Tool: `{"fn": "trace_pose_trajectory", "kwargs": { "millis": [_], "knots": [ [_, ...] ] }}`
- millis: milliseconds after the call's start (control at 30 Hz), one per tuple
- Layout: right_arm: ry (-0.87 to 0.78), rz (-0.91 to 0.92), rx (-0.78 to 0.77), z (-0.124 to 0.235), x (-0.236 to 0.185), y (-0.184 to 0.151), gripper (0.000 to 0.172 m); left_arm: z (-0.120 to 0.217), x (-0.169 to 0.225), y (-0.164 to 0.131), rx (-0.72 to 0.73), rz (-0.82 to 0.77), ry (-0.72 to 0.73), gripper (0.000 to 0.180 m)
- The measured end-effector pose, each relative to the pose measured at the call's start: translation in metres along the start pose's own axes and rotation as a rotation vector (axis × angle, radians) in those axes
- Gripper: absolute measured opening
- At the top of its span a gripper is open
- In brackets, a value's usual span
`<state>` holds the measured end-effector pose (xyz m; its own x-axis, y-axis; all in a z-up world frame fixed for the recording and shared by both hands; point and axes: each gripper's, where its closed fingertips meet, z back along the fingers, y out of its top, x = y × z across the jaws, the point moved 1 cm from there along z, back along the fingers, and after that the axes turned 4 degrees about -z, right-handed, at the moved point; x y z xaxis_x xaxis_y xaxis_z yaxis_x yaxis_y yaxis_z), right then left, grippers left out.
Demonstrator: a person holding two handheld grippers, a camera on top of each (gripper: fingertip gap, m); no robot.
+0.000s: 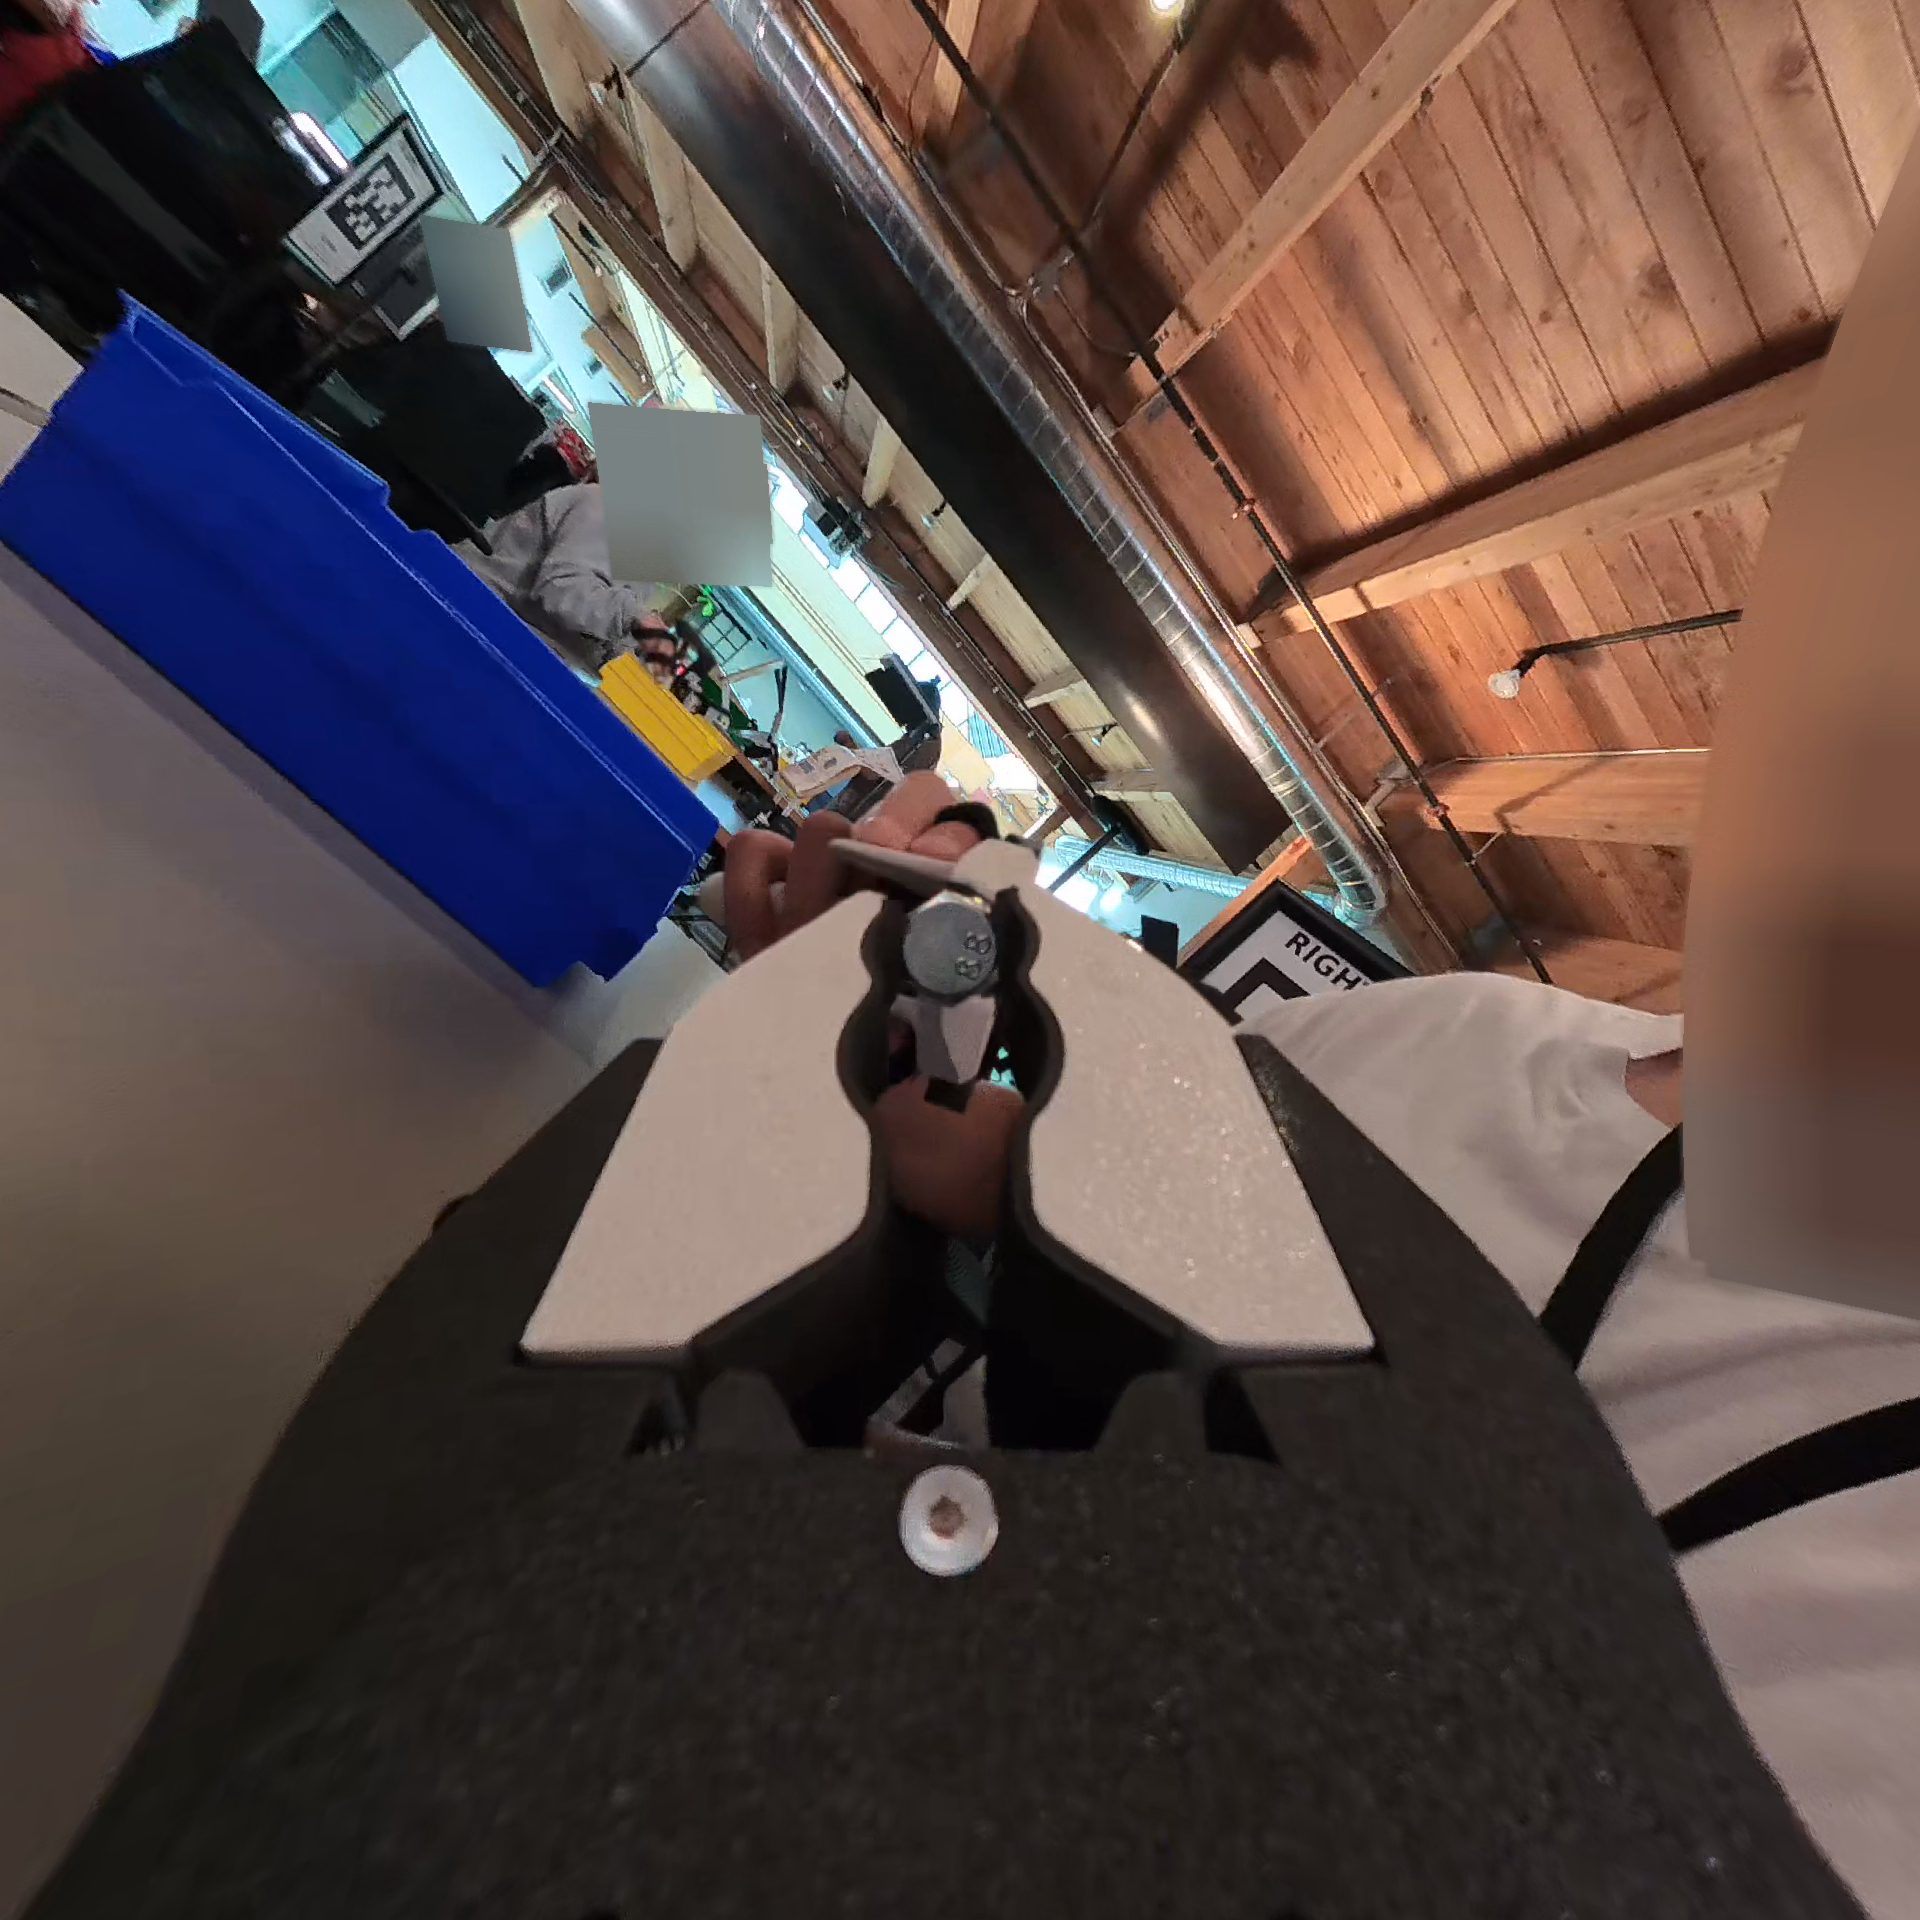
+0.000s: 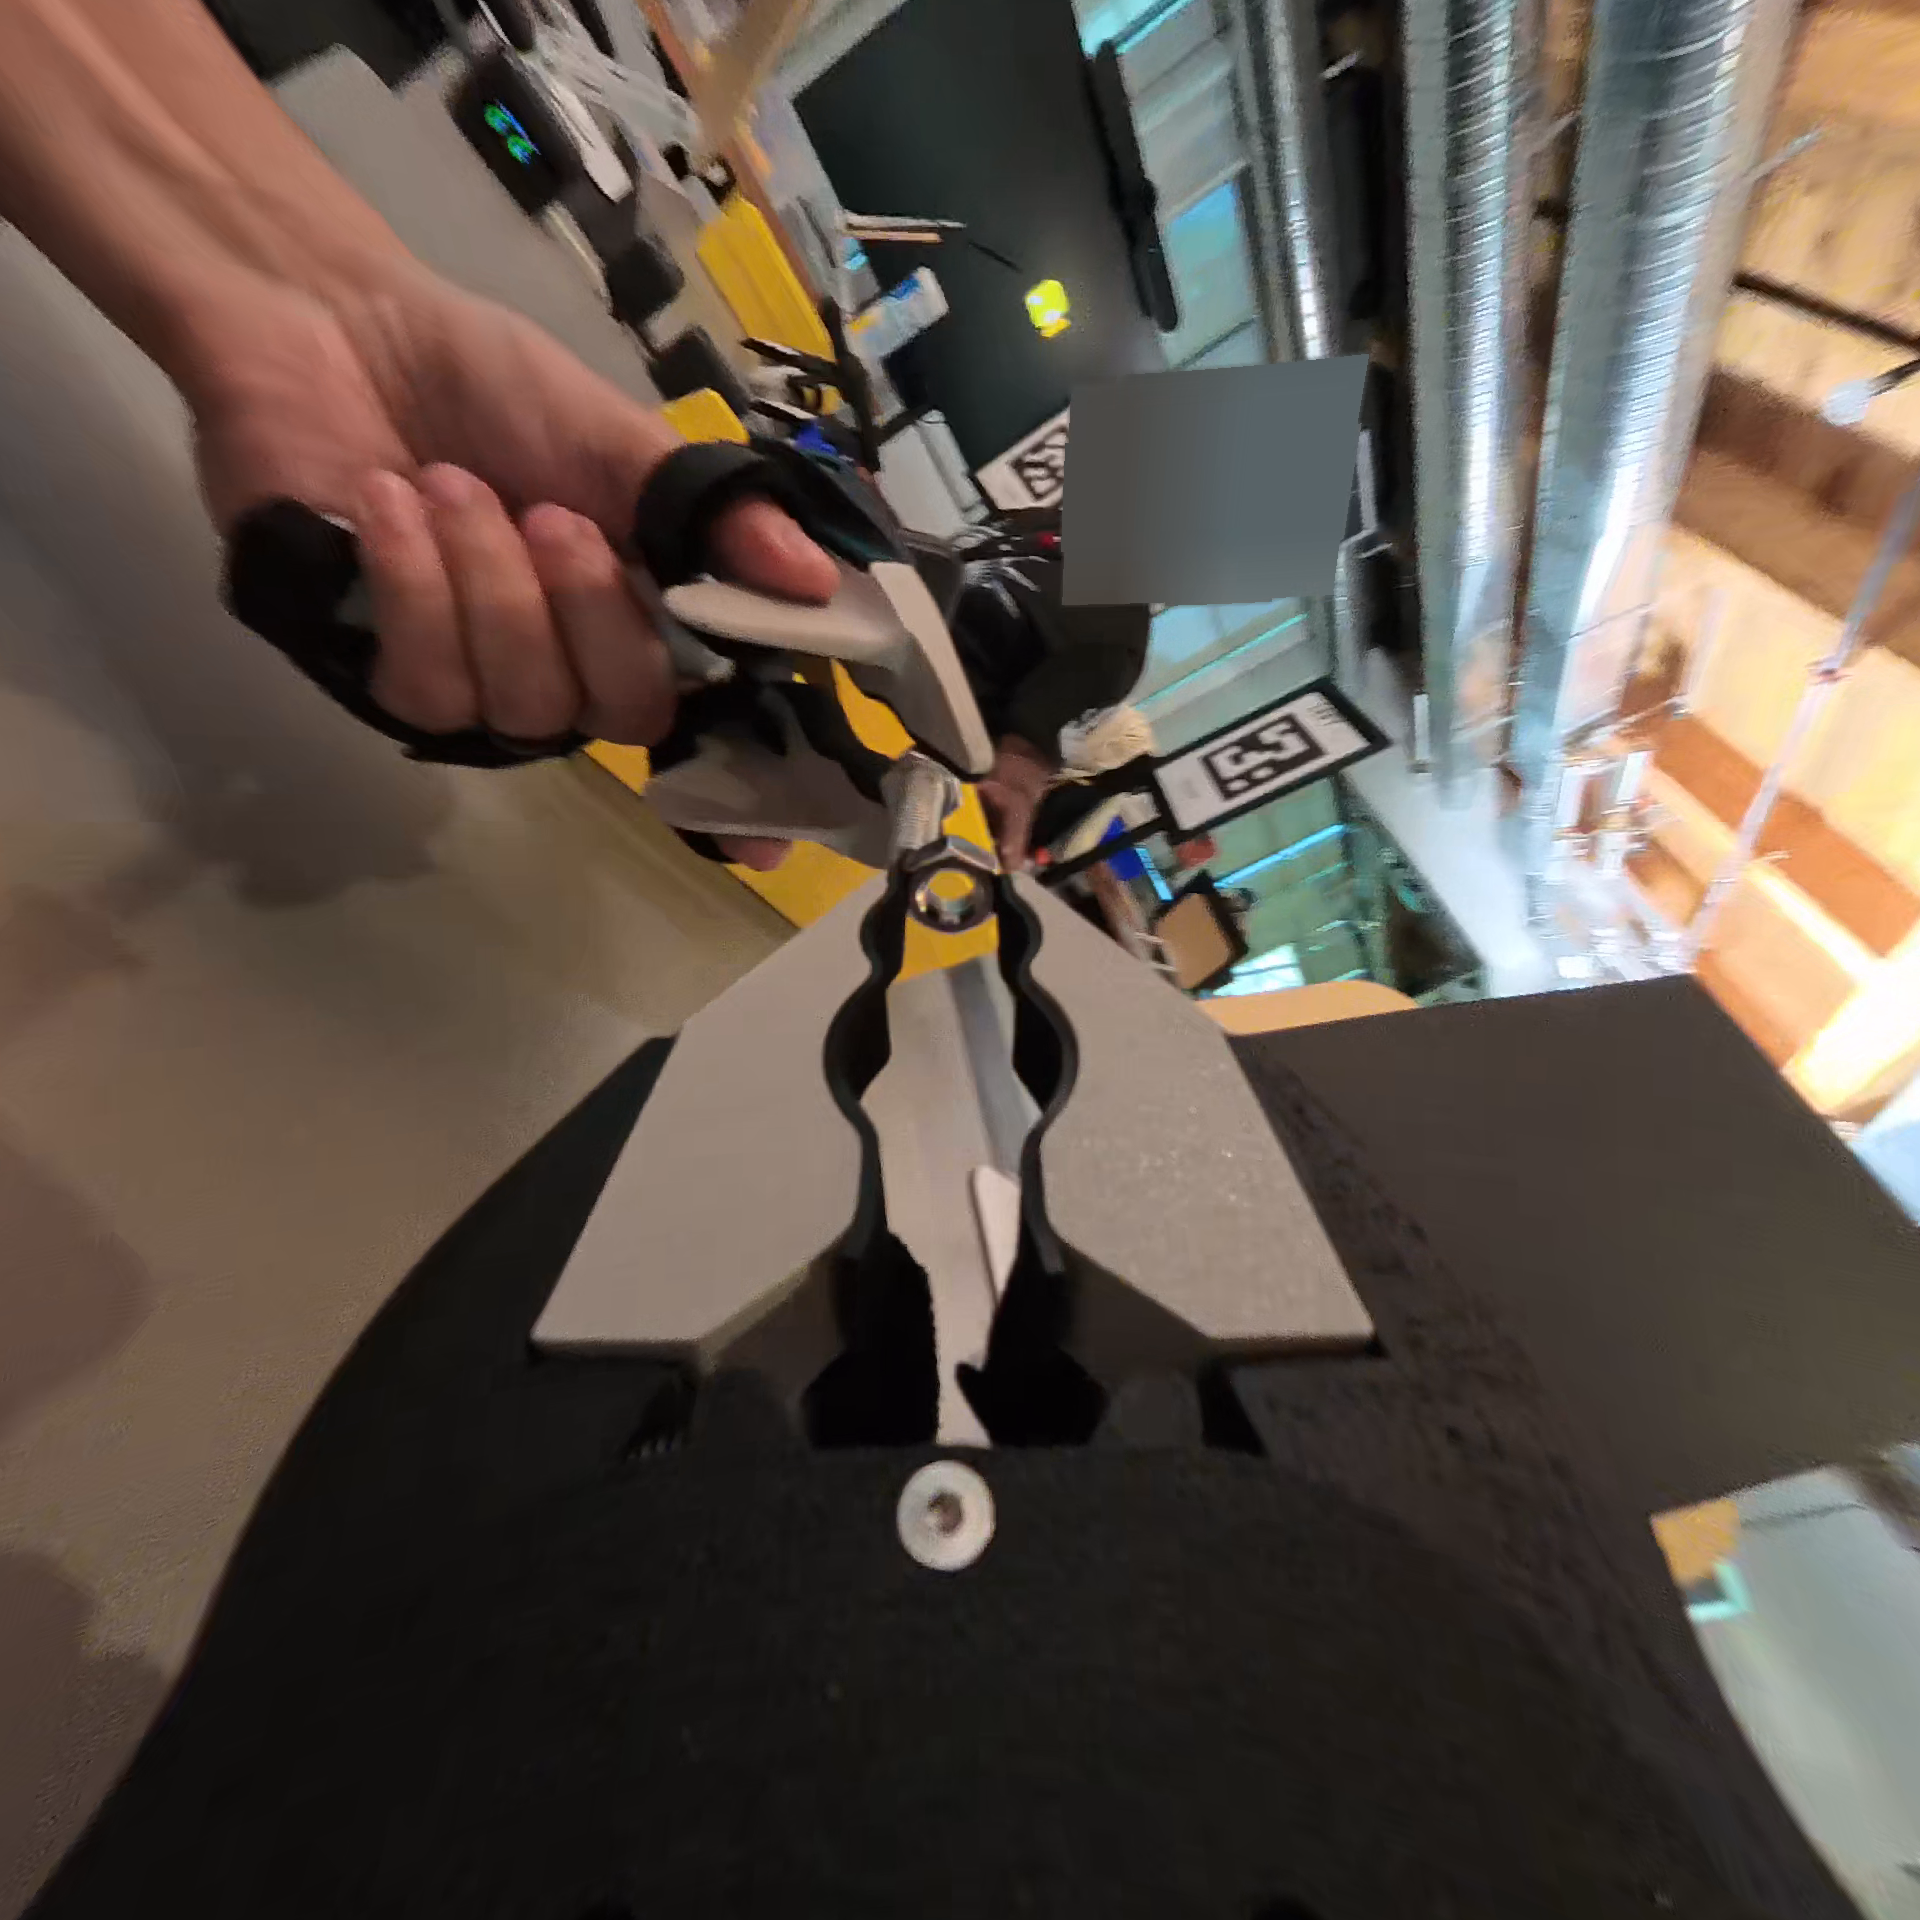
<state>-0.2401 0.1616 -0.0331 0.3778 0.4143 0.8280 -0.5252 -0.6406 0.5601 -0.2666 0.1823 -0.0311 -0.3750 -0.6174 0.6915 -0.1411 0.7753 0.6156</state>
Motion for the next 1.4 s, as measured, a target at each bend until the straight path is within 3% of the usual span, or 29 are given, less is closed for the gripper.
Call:
{"fn": "trace_pose_trajectory", "kwargs": {
  "millis": [400, 467, 767, 967, 1233, 1400],
  "knots": [
    [-0.047, 0.236, 0.011, 0.000, -0.006, 0.002, 0.016, -0.005, 0.002, 0.000, 0.036, 0.046, -0.006, 0.017],
    [-0.048, 0.178, 0.021, 0.000, -0.004, 0.002, 0.017, -0.005, 0.002, -0.001, 0.043, 0.063, -0.017, 0.017],
    [0.164, -0.534, 0.037, -0.002, -0.009, -0.001, 0.017, -0.003, 0.006, -0.004, -0.082, -0.188, 0.056, 0.017],
    [0.240, -1.089, 0.135, -0.008, -0.009, -0.002, 0.017, 0.000, 0.008, -0.001, -0.097, -0.274, 0.074, 0.017],
    [0.494, -1.957, 0.309, -0.016, -0.013, -0.003, 0.016, 0.005, 0.012, 0.002, -0.145, -0.452, 0.119, 0.017],
    [0.630, -2.285, 0.369, -0.018, -0.015, -0.001, 0.016, 0.005, 0.018, 0.002, -0.198, -0.623, 0.163, 0.018]
  ]
}}
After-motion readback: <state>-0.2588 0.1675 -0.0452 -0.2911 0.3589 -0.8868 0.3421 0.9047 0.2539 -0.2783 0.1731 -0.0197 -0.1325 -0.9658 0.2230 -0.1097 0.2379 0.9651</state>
